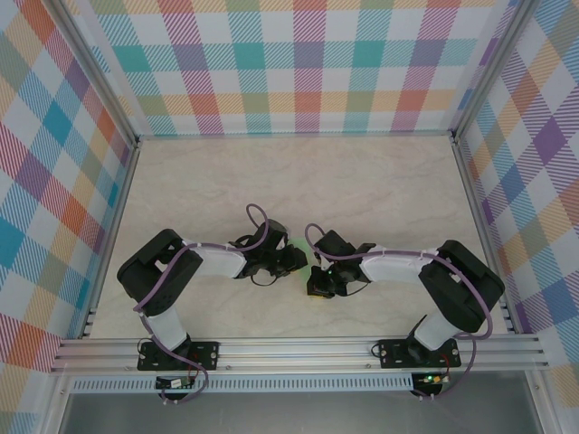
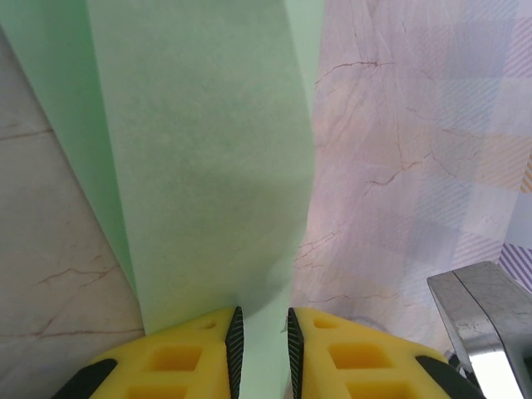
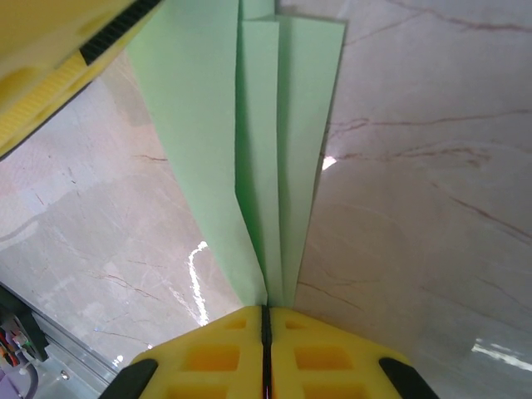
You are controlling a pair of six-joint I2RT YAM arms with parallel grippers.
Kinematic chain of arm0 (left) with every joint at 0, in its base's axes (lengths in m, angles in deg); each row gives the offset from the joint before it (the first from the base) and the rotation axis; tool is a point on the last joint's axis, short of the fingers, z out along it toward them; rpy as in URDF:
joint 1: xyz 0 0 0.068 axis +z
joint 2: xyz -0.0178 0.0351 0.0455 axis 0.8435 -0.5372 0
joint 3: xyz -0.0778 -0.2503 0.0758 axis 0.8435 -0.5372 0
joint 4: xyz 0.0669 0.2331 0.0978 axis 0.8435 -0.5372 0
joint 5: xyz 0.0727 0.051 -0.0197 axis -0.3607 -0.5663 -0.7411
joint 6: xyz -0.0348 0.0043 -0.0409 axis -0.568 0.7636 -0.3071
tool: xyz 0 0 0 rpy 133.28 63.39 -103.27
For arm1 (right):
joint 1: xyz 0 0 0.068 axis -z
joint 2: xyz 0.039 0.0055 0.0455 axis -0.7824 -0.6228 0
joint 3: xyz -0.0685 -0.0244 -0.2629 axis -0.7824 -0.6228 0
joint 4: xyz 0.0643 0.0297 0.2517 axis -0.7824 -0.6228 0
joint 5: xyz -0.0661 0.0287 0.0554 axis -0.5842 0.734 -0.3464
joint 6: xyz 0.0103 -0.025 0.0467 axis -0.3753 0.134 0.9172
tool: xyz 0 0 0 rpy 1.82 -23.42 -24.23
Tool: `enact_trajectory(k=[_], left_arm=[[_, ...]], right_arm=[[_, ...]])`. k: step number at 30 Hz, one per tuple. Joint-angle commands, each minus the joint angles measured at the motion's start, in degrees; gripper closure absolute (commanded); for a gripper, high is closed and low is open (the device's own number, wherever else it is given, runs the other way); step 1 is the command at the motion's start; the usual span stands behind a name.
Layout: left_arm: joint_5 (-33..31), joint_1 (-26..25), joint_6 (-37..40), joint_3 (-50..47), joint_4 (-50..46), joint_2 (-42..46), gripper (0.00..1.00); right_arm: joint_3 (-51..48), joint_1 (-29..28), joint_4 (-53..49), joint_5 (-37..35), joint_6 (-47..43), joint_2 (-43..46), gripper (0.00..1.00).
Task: Fold a paper plane with a square sheet of paper (pick it up from the middle)
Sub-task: Fold the wing for the fifth time at the center of the table.
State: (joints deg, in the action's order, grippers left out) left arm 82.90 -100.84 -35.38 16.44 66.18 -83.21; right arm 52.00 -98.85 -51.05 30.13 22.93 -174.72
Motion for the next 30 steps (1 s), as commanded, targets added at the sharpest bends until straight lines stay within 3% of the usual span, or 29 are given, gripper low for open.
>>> enact_trajectory(k=[1, 30], left_arm=[[-0.7, -0.6, 1.2, -0.2, -4.7, -1.1, 0.76], [-0.9, -0.6, 1.5, -0.2, -5.2, -1.1, 0.76]], right_arm=[[-1.8, -0.5, -5.7, -2.9, 0.0, -1.4, 0.92], [4.0, -3.7, -14.1, -7.0, 0.3, -2.1, 0.85]])
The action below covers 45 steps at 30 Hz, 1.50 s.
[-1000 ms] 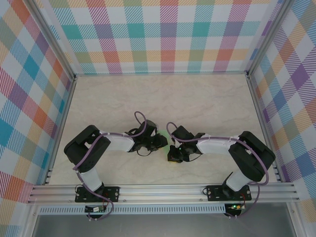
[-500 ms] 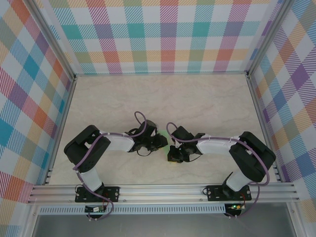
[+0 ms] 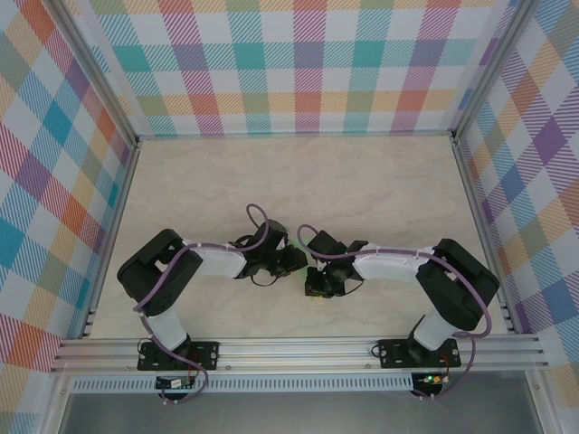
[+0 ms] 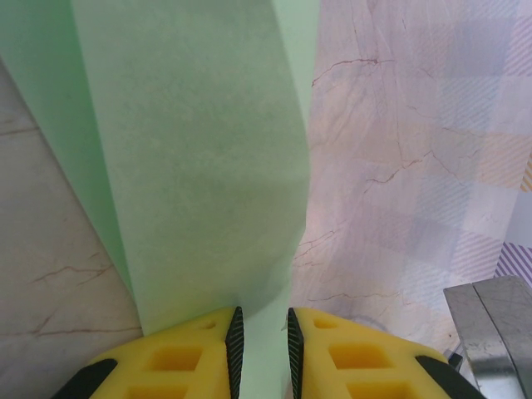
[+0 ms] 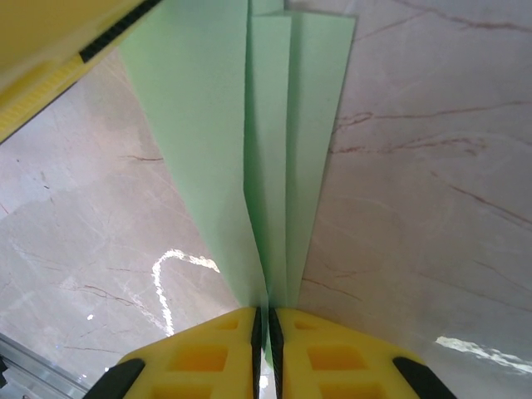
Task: Fold a paper plane with a square sheet of paper (pick it up from the middle)
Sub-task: Fold the wing for the fifth time at the center of the table.
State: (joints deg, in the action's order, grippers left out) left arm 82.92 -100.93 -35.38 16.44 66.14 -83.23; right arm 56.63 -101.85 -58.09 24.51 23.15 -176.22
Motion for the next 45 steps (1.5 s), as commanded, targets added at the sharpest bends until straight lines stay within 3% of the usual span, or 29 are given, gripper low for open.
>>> enact_trajectory(k=[1, 12, 28, 34, 38, 41, 45], left_arm=[[-0.8, -0.5, 1.5, -0.2, -5.2, -1.1, 0.76], [-0.8, -0.5, 1.5, -0.3, -5.1, -1.1, 0.76], [-0.7, -0.4, 1.4, -0.3, -4.9, -1.4, 0.76], [-0.8, -0.5, 1.4, -0.5, -5.1, -1.4, 0.76], [-0.8, -0.5, 1.5, -0.7, -5.2, -1.2, 0.76], [-0.8, -0.5, 1.5, -0.8, -5.2, -1.1, 0.76], [-0.8, -0.5, 1.5, -0.9, -5.3, -0.9, 0.77]], right_arm=[[-0.7, -0.7, -7.2, -1.4, 0.0, -0.5, 0.85], [-1.1, -1.0, -7.5, -2.1, 0.2, 1.2, 0.83], [-1.1, -1.3, -8.9, -3.4, 0.8, -2.2, 0.9], [-0.3, -1.6, -11.2, -8.4, 2.2, 5.2, 0.86], [-1.9, -1.4, -7.2, -8.4, 3.2, 11.5, 0.85], [-5.3, -0.7, 4.1, -1.7, 3.2, 13.7, 0.89], [-5.4, -0.6, 15.7, 6.2, 4.8, 10.1, 0.93]])
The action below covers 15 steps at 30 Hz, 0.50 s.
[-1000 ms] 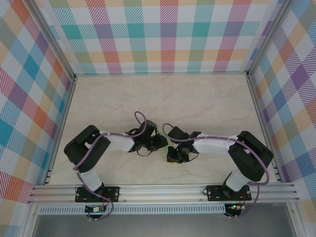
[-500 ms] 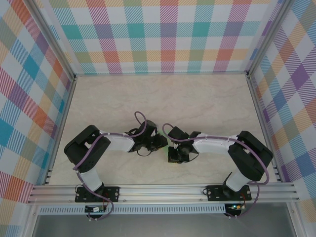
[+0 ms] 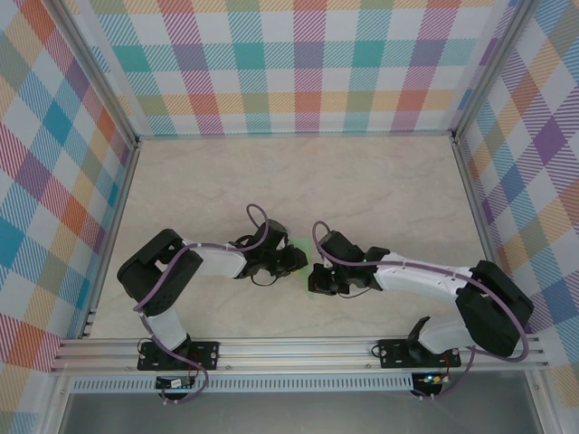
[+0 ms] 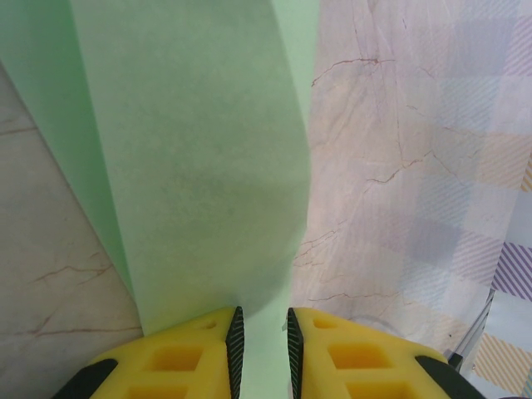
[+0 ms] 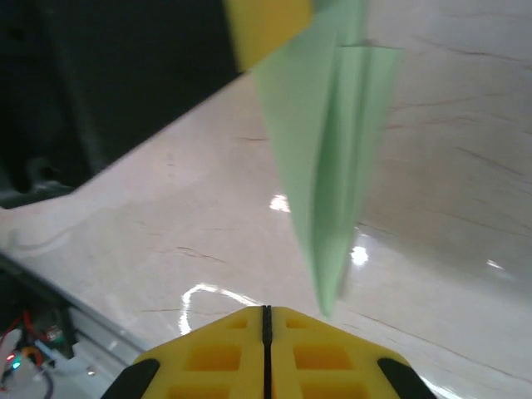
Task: Fold a paper plane with a square sheet of paper (pick it up from the middle)
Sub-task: Fold the wing for the fifth time at the center of the table.
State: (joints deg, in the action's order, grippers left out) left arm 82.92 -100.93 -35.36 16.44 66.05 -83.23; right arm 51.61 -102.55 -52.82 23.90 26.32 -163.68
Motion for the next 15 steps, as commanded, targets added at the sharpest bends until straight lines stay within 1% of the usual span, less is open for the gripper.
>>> enact_trajectory(k=[1, 3, 7, 15], left_arm=[[-0.8, -0.4, 1.5, -0.9, -5.3, -1.0, 0.76], [-0.8, -0.5, 1.6, -0.8, -5.3, -1.0, 0.76], [-0.7, -0.5, 1.7, -0.6, -5.4, -1.2, 0.76], [-0.7, -0.4, 1.8, -0.7, -5.5, -1.3, 0.76]], right_arm=[[-0.1, 0.1, 11.9, 7.7, 2.2, -3.7, 0.94], [0.5, 0.1, 14.5, 9.0, 2.9, -6.1, 0.94], [0.5, 0.8, 14.5, 7.9, 2.7, -8.8, 0.94], [-7.2, 2.9, 16.1, 7.9, 2.7, -8.7, 0.94]])
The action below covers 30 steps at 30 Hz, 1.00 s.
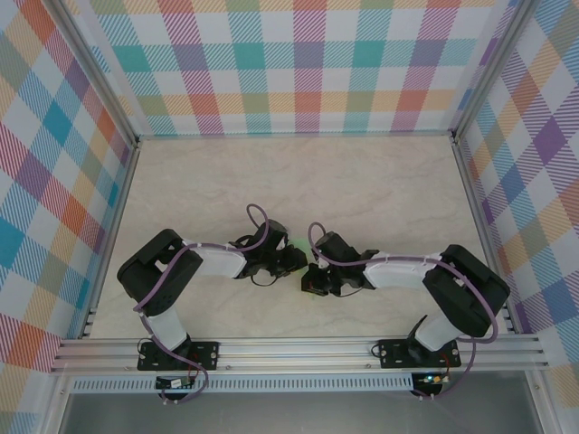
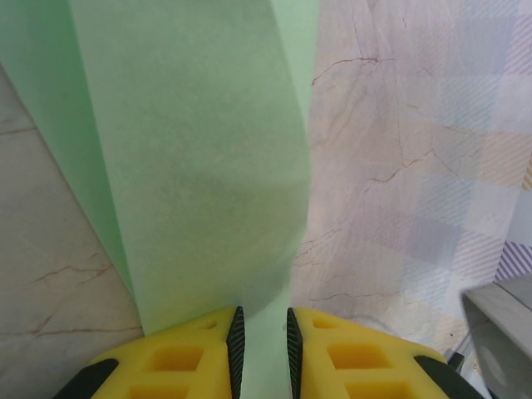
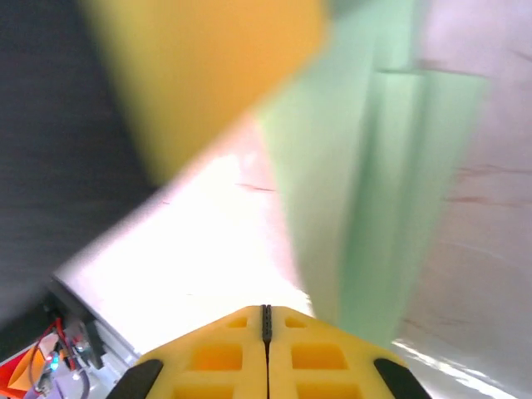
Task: Fold a paper plane with a square sheet of paper (pick it up from the middle)
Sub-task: Fold the wing for the fifth time at the center of the table.
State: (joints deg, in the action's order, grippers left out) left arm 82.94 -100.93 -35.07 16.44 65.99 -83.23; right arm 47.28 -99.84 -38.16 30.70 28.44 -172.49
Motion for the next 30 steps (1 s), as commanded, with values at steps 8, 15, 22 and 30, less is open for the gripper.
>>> enact_trajectory(k=[8, 15, 22, 30], left_arm=[[-0.9, -0.4, 1.7, -1.0, -5.8, -1.2, 0.76], [-0.9, -0.5, 1.5, -0.8, -5.6, -1.5, 0.76], [-0.3, -0.5, 1.3, -0.6, -5.2, -1.7, 0.76], [-0.1, -0.5, 0.8, -0.7, -4.7, -1.5, 0.76]], right_arm=[[-8.5, 0.4, 0.2, 0.3, 2.2, 3.3, 0.93], [-9.1, 0.4, -4.6, 0.0, 1.2, 8.7, 0.91], [-6.2, 0.3, -8.8, -2.3, -0.2, 15.4, 0.9], [-0.7, 0.4, 2.5, -1.6, 1.6, 9.3, 0.91]])
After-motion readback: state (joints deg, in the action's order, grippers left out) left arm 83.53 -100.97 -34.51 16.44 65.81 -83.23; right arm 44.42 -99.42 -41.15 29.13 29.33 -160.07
